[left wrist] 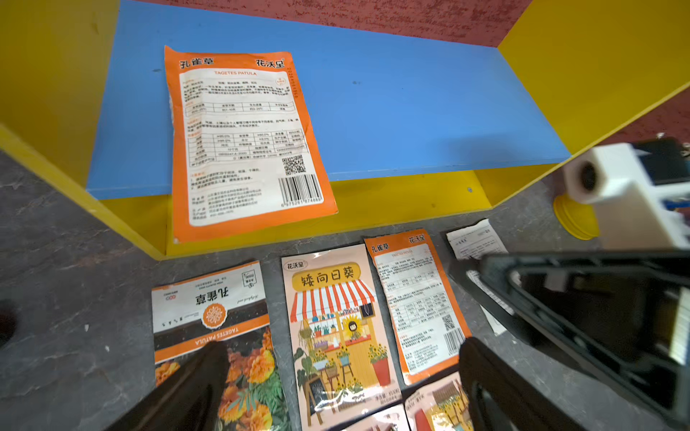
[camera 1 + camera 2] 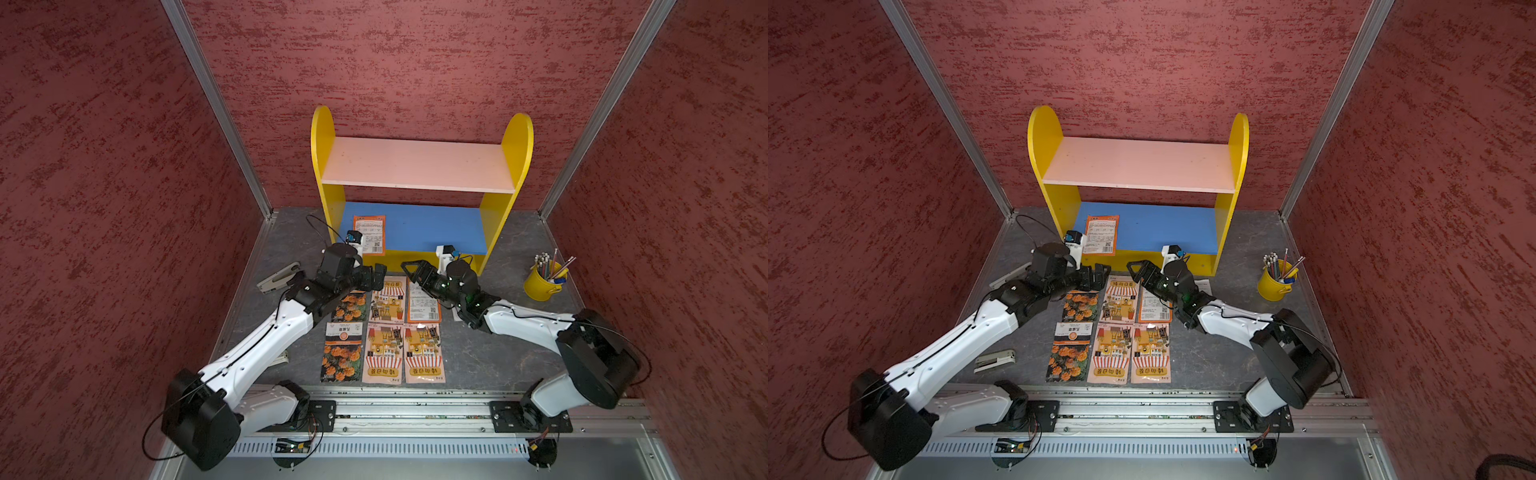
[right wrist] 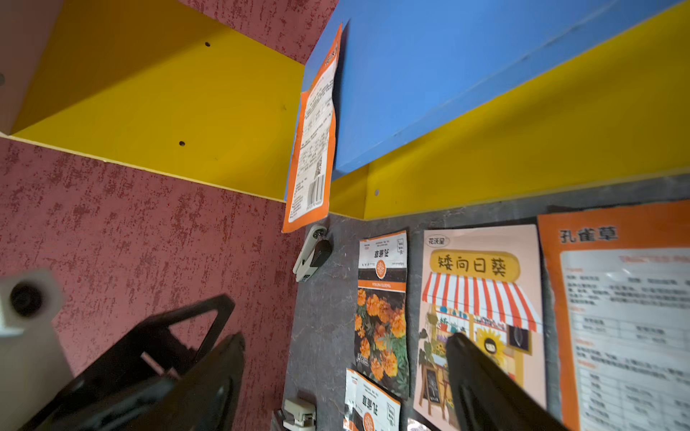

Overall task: Take the seed bag off the shelf
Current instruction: Pick up the seed packet from the shelf.

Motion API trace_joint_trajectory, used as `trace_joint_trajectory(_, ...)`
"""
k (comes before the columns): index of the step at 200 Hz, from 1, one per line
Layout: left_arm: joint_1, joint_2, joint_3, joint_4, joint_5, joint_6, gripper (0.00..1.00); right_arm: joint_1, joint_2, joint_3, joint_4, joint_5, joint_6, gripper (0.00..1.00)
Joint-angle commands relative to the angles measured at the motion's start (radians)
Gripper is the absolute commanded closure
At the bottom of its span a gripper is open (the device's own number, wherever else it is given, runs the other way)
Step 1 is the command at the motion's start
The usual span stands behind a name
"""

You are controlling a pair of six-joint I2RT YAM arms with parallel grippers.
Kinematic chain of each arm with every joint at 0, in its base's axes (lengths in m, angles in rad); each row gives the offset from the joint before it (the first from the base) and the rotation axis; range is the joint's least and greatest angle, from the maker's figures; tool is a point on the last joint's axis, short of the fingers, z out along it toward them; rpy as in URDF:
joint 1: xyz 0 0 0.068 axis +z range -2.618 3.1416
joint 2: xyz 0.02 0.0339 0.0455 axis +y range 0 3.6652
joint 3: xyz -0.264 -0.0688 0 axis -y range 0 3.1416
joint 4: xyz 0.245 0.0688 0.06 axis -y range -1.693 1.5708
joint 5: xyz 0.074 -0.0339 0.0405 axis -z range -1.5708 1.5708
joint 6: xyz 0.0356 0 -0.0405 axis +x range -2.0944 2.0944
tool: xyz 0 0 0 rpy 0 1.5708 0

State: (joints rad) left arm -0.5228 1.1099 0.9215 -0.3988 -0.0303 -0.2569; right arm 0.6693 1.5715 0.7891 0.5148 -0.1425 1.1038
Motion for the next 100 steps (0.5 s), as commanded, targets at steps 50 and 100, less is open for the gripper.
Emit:
trace_joint_trajectory(50,0.029,-0.289,-0.102,-0.148,0.084,-0.116,0.0,0.021,0.205,0.214,0.133,0.03,0.085,0.3)
trace_joint_trajectory(100,0.081,-0.36,-0.129,-0.116,0.196,-0.179,0.0,0.026,0.292,0.307,0.115,0.013,0.088,0.35)
